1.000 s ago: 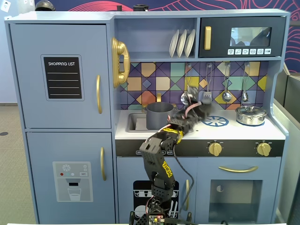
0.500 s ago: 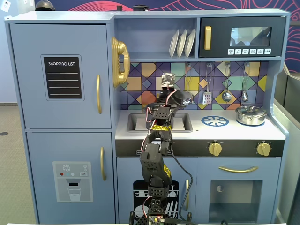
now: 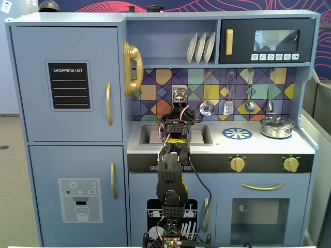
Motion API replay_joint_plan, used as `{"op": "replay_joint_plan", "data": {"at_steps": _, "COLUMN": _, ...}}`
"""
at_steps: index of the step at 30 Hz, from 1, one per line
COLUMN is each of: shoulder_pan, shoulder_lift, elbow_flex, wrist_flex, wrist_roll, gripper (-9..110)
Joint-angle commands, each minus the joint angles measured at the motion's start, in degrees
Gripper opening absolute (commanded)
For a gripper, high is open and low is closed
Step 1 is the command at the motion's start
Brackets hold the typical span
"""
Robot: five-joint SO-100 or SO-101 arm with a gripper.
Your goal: Pick up the lid from the counter and put it on the gray recipient
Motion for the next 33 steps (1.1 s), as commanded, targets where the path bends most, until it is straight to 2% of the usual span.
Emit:
{"op": "replay_joint_plan", "data": {"at_steps": 1, "shoulder_pan": -1.1, "shoulder_lift": 0.1, "elbow_flex": -0.4, "wrist_flex": -3.4, "wrist_roll": -0.6, "gripper": 0}}
{"op": "replay_joint_plan", "data": {"at_steps": 32, "shoulder_pan": -5.0, "shoulder_lift": 5.0, "elbow_flex": 3.6, "wrist_flex": -1.8, "wrist_roll": -1.1, "gripper": 0}}
{"op": "replay_joint_plan", "data": {"at_steps": 33, "shoulder_pan": -4.9, "shoulder_lift": 5.4, "elbow_flex": 3.5, "wrist_flex": -1.2, "wrist_roll": 0.1, "gripper": 7}}
